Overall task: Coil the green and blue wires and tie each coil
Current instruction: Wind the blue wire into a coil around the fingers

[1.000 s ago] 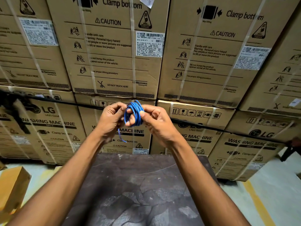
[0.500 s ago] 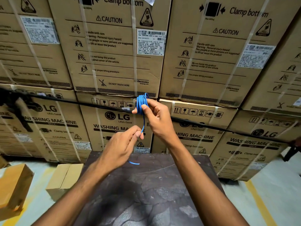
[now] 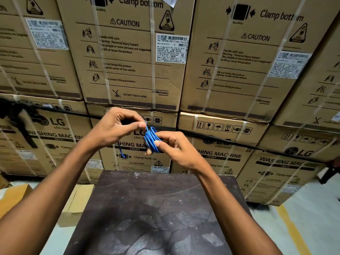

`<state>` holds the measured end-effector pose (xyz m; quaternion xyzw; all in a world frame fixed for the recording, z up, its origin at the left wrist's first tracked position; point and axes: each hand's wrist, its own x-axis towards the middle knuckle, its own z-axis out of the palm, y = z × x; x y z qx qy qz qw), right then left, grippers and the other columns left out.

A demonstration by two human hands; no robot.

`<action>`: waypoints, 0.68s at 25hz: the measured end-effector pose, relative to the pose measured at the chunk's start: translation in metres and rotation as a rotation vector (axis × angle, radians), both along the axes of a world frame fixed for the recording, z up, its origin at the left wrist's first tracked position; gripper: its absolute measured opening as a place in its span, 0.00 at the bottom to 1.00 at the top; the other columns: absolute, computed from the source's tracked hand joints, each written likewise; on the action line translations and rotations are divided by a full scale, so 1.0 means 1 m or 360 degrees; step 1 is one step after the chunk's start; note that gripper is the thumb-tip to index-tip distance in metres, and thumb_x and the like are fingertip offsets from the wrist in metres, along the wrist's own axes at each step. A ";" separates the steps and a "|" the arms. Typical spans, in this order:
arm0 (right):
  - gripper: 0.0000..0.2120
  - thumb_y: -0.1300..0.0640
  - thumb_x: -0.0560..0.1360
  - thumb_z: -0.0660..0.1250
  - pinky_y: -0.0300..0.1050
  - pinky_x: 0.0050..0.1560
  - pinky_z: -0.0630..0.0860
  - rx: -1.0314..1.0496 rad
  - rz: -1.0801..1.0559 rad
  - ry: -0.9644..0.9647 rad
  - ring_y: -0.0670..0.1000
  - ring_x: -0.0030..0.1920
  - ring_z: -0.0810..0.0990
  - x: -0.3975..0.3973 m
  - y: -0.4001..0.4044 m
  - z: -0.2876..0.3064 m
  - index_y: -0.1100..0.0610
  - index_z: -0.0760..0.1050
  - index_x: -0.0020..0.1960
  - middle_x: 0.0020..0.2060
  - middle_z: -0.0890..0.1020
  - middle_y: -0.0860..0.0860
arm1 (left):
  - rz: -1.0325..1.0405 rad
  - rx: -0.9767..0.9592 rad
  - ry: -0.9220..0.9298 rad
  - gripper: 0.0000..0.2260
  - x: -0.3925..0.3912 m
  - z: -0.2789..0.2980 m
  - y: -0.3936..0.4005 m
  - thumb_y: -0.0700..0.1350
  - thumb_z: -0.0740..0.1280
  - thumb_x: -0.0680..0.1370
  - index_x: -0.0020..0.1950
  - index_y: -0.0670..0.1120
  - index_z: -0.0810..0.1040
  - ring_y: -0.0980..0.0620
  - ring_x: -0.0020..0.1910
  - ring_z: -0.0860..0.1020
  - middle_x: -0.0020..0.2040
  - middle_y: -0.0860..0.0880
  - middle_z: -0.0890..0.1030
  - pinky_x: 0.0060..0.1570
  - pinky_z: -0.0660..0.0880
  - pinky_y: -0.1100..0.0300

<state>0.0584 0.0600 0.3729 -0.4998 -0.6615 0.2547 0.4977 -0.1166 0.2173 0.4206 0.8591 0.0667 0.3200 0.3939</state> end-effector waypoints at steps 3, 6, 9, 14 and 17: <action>0.11 0.67 0.85 0.59 0.50 0.58 0.80 -0.0012 0.0185 0.0276 0.58 0.50 0.86 -0.001 -0.008 0.009 0.70 0.77 0.63 0.46 0.85 0.65 | -0.0106 -0.0347 -0.0197 0.10 0.013 -0.015 -0.005 0.56 0.76 0.74 0.43 0.49 0.86 0.49 0.34 0.75 0.37 0.50 0.83 0.34 0.71 0.55; 0.12 0.66 0.85 0.59 0.52 0.60 0.78 0.0026 0.0211 0.0508 0.59 0.49 0.85 -0.005 -0.007 0.006 0.69 0.77 0.62 0.46 0.84 0.61 | -0.0084 -0.0695 -0.0348 0.11 0.021 -0.037 -0.013 0.56 0.76 0.72 0.43 0.49 0.85 0.56 0.31 0.73 0.35 0.53 0.82 0.29 0.68 0.64; 0.12 0.67 0.85 0.58 0.48 0.56 0.80 0.0080 0.0180 0.0742 0.56 0.46 0.86 -0.009 -0.005 0.003 0.66 0.78 0.61 0.44 0.85 0.58 | 0.0014 -0.0857 -0.0422 0.06 0.029 -0.057 -0.020 0.51 0.75 0.75 0.45 0.49 0.85 0.58 0.30 0.77 0.36 0.53 0.83 0.29 0.74 0.66; 0.12 0.62 0.84 0.60 0.51 0.56 0.79 0.0159 0.0045 0.0893 0.58 0.49 0.84 -0.009 0.004 0.001 0.64 0.79 0.61 0.45 0.86 0.56 | 0.0201 -0.0748 -0.0373 0.06 0.039 -0.085 -0.048 0.37 0.69 0.79 0.47 0.44 0.84 0.58 0.27 0.75 0.35 0.47 0.81 0.26 0.72 0.65; 0.13 0.58 0.84 0.62 0.60 0.52 0.73 0.0138 -0.0012 0.0927 0.62 0.49 0.79 -0.011 0.012 -0.008 0.63 0.80 0.62 0.47 0.85 0.58 | 0.0325 -0.0744 -0.0253 0.06 0.037 -0.085 -0.055 0.34 0.70 0.79 0.51 0.43 0.83 0.57 0.26 0.79 0.36 0.46 0.85 0.25 0.74 0.65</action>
